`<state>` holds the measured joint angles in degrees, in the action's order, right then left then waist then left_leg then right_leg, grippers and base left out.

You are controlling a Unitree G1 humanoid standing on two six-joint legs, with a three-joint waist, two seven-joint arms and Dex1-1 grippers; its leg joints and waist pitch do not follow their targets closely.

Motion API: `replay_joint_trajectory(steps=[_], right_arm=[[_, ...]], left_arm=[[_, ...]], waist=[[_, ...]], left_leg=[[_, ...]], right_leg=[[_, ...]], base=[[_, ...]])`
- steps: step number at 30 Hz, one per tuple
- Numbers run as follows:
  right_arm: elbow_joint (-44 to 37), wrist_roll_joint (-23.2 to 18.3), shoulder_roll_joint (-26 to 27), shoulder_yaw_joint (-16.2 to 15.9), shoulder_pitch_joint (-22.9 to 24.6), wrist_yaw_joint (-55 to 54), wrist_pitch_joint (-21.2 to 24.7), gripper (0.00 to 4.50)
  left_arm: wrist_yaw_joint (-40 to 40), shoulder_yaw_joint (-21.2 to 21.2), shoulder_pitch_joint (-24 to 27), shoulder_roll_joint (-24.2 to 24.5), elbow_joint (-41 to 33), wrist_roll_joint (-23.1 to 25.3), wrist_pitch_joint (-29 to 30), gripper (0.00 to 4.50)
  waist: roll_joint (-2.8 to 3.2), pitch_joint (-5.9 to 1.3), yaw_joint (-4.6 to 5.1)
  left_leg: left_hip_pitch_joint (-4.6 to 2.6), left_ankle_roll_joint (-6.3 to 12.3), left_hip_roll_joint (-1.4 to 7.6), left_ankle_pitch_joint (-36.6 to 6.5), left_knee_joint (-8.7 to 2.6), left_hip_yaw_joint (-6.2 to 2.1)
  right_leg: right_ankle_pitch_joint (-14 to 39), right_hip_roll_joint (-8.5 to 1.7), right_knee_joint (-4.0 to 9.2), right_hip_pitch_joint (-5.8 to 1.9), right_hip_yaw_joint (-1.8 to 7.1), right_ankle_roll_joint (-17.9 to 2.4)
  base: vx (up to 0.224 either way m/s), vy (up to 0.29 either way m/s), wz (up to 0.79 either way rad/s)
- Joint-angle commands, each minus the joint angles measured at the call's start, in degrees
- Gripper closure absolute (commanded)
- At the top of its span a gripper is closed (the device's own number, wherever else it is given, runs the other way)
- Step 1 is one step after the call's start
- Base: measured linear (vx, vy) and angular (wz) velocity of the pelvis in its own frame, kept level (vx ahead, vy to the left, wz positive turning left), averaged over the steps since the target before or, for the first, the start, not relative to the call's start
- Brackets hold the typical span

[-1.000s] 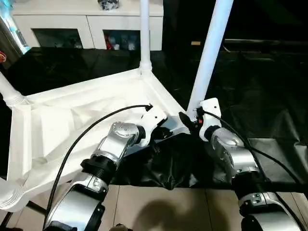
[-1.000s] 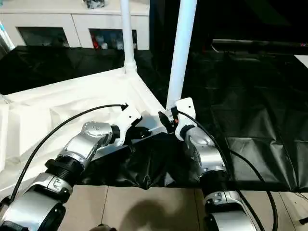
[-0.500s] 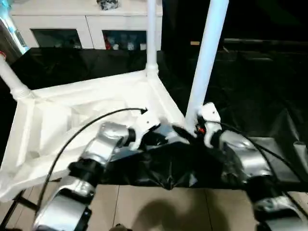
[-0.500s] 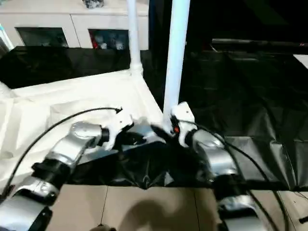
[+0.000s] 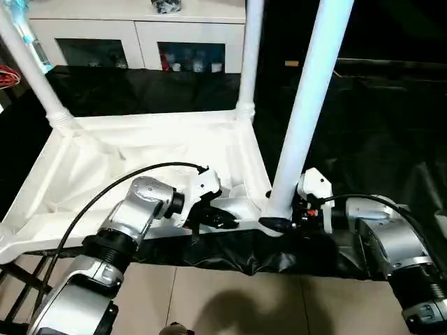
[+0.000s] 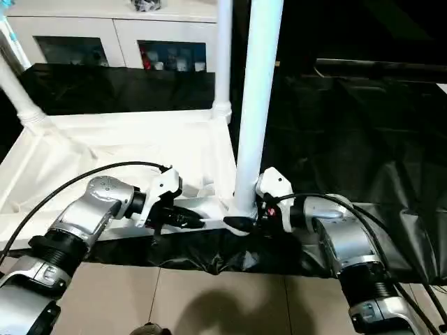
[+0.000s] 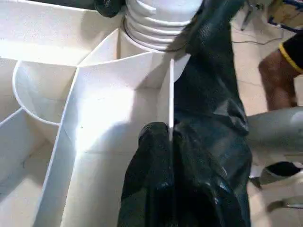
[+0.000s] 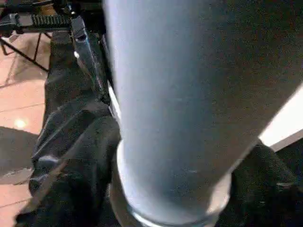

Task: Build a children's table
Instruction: Rotate leg to tighten

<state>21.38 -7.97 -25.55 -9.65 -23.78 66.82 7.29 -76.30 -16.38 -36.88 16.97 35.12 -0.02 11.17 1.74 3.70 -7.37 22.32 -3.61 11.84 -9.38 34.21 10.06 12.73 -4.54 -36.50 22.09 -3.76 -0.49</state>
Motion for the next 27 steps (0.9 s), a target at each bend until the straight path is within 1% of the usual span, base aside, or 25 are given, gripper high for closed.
replay_joint_trajectory(steps=[1,4,6,7,8,9,10,12,13,14,15,16,17,18,19,21,22,24,25,26,27], right_arm=[[-1.9,-0.1,0.8,-3.4,0.7,2.6,0.2,1.62],[-1.9,0.1,1.0,-3.8,0.8,2.5,0.2,1.74],[-1.9,0.1,1.1,-3.9,0.8,2.4,0.3,1.76],[-2.0,0.0,1.5,-3.8,1.0,2.0,0.4,1.78],[-1.9,-0.3,2.7,-3.2,1.1,0.3,1.1,1.78],[-1.9,-0.3,2.7,-3.2,1.1,0.3,1.1,1.78],[-1.3,-0.1,4.3,-2.5,1.0,-2.8,1.9,1.79],[1.8,1.8,8.3,-0.7,0.0,-12.3,2.4,1.79],[3.5,2.7,10.0,0.1,-0.5,-16.4,2.3,1.80],[5.4,3.2,11.9,1.0,-1.2,-20.8,2.6,1.80],[7.2,3.2,13.8,2.0,-1.9,-24.7,3.5,1.80],[8.1,3.3,14.8,2.4,-2.2,-26.5,3.5,1.80],[10.1,3.4,17.1,3.3,-3.2,-30.7,3.5,1.80],[10.7,3.4,17.9,3.6,-3.5,-32.1,3.6,1.80],[13.4,4.0,20.9,4.4,-5.1,-37.5,3.0,1.80],[15.5,5.0,22.8,4.7,-6.5,-41.0,2.1,1.80],[16.3,5.5,23.5,4.9,-7.1,-42.2,1.8,1.80],[17.6,6.1,24.1,5.1,-8.1,-42.9,0.1,1.80],[17.8,6.0,24.1,5.3,-8.2,-42.7,-0.3,1.45],[17.7,5.5,24.1,5.5,-8.3,-42.0,-0.5,1.45],[17.2,4.6,23.9,6.1,-8.2,-40.4,-0.3,1.24]], left_arm=[[-1.1,-0.1,-1.7,-0.9,-2.4,-1.6,-1.4,4.50],[-0.6,0.1,-1.9,-0.8,-2.0,-1.4,-1.8,4.50],[-0.1,0.2,-1.9,-0.9,-2.0,-1.4,-1.8,4.50],[0.7,0.5,-2.0,-1.1,-1.8,-1.5,-1.9,4.50],[3.2,1.1,-2.3,-1.9,-1.3,-1.3,-1.7,4.50],[3.2,1.1,-2.3,-1.9,-1.3,-1.3,-1.7,4.50],[6.2,1.8,-2.7,-2.9,-0.6,-1.0,-1.7,4.50],[12.9,3.5,-3.7,-5.3,0.8,-0.5,-0.7,4.50],[14.3,3.6,-3.9,-6.0,1.0,-0.3,-0.5,4.50],[16.7,3.7,-4.1,-6.9,1.2,0.3,-0.1,4.50],[18.8,3.9,-4.3,-7.9,1.4,0.6,0.6,4.50],[19.9,4.1,-4.5,-8.5,1.5,0.6,0.9,4.50],[22.7,4.5,-4.9,-9.9,1.9,0.8,1.6,4.50],[23.6,4.6,-5.0,-10.4,2.1,0.9,1.8,4.50],[27.4,5.1,-5.6,-12.6,2.7,1.0,2.4,4.50],[29.6,5.2,-6.0,-14.1,3.3,1.2,2.3,4.50],[30.1,5.1,-6.2,-14.6,3.6,1.3,2.0,4.50],[30.1,5.2,-6.4,-15.6,3.9,1.1,1.3,4.50],[29.9,5.1,-6.5,-15.7,3.9,1.0,1.1,4.50],[29.6,5.0,-6.4,-15.8,3.8,0.9,0.9,4.50],[28.9,4.6,-6.3,-15.7,3.6,1.0,0.5,4.50]], waist=[[-0.84,-4.54,0.10],[-1.00,-4.51,0.06],[-0.92,-4.51,0.05],[-1.09,-4.51,0.08],[-1.10,-4.51,0.04],[-1.05,-4.51,-0.02],[-1.16,-4.52,-0.06],[-1.02,-4.40,0.18],[-0.96,-4.35,0.55],[-0.99,-4.34,0.65],[-1.00,-4.18,1.06],[-0.99,-4.32,1.22],[-0.84,-4.43,1.46],[-0.62,-4.46,1.57],[-0.70,-4.53,1.82],[-0.74,-4.58,1.98],[-0.46,-4.65,1.97],[-0.51,-4.64,2.10],[-0.52,-4.72,2.01],[-0.58,-4.70,2.01],[-0.53,-4.70,1.98]], left_leg=[[-1.07,4.59,1.54,-7.7,-3.46,-0.25],[-1.06,4.50,1.50,-7.8,-3.47,-0.23],[-1.10,4.33,1.53,-7.9,-3.48,-0.23],[-1.05,4.37,1.55,-7.8,-3.50,-0.24],[-1.06,4.38,1.55,-7.8,-3.51,-0.26],[-1.08,4.38,1.54,-7.4,-3.47,-0.25],[-1.08,4.45,1.52,-7.4,-3.46,-0.23],[-1.06,3.61,1.46,-7.5,-3.60,-0.27],[-1.32,1.94,1.32,-9.2,-3.79,-0.34],[-1.29,1.60,1.31,-9.7,-3.88,-0.40],[-1.13,1.04,1.27,-10.3,-4.01,-0.42],[-1.15,0.88,1.28,-9.9,-3.98,-0.44],[-1.20,0.92,1.27,-9.5,-3.91,-0.42],[-1.27,0.83,1.25,-9.1,-3.87,-0.41],[-1.17,0.98,1.13,-8.2,-3.80,-0.36],[-1.05,1.31,1.01,-7.2,-3.73,-0.36],[-1.07,1.44,1.00,-7.1,-3.67,-0.37],[-1.10,1.93,1.00,-7.0,-3.68,-0.33],[-1.14,2.12,1.01,-7.0,-3.65,-0.33],[-1.03,2.57,1.00,-6.7,-3.66,-0.33],[-1.06,3.00,1.04,-6.5,-3.65,-0.34]], right_leg=[[1.4,-3.71,4.10,-2.55,2.43,-14.8],[2.1,-3.77,4.20,-2.58,2.43,-14.6],[2.6,-3.75,4.22,-2.53,2.44,-14.4],[2.5,-3.75,4.17,-2.54,2.44,-14.4],[2.6,-3.78,4.17,-2.55,2.41,-14.4],[2.3,-3.77,4.15,-2.50,2.47,-14.3],[2.4,-3.76,4.19,-2.52,2.46,-14.3],[3.4,-3.74,4.27,-2.28,2.47,-14.0],[6.9,-3.88,4.65,-2.22,2.42,-13.6],[7.6,-3.93,4.73,-2.38,2.42,-13.3],[8.3,-3.84,4.78,-2.40,2.48,-12.9],[7.8,-3.84,4.67,-2.48,2.51,-12.8],[6.5,-3.80,4.62,-2.40,2.55,-12.9],[5.6,-3.74,4.55,-2.30,2.60,-13.1],[3.5,-3.66,4.41,-2.48,2.57,-13.4],[1.7,-3.62,4.33,-2.65,2.53,-13.5],[1.3,-3.66,4.27,-2.64,2.52,-13.6],[-0.3,-3.57,4.27,-2.67,2.51,-13.7],[-0.6,-3.62,4.26,-2.76,2.52,-13.7],[-1.3,-3.60,4.20,-2.88,2.50,-13.7],[-1.9,-3.60,4.19,-2.89,2.50,-13.8]], base=[[0.000,0.000,0.00],[0.000,0.000,0.00],[0.000,0.000,0.00],[0.000,0.000,0.00],[0.000,0.000,0.00],[0.000,0.000,0.00],[0.000,0.000,0.00],[0.000,0.000,0.00],[0.000,0.000,0.00],[0.000,0.000,0.00],[0.000,0.000,0.00],[0.000,0.000,0.00],[0.000,0.000,0.00],[0.000,0.000,0.00],[0.000,0.000,0.00],[0.000,0.000,0.00],[0.000,0.000,0.00],[0.000,0.000,0.00],[0.000,0.000,0.00],[0.000,0.000,0.00],[0.000,0.000,0.00]])
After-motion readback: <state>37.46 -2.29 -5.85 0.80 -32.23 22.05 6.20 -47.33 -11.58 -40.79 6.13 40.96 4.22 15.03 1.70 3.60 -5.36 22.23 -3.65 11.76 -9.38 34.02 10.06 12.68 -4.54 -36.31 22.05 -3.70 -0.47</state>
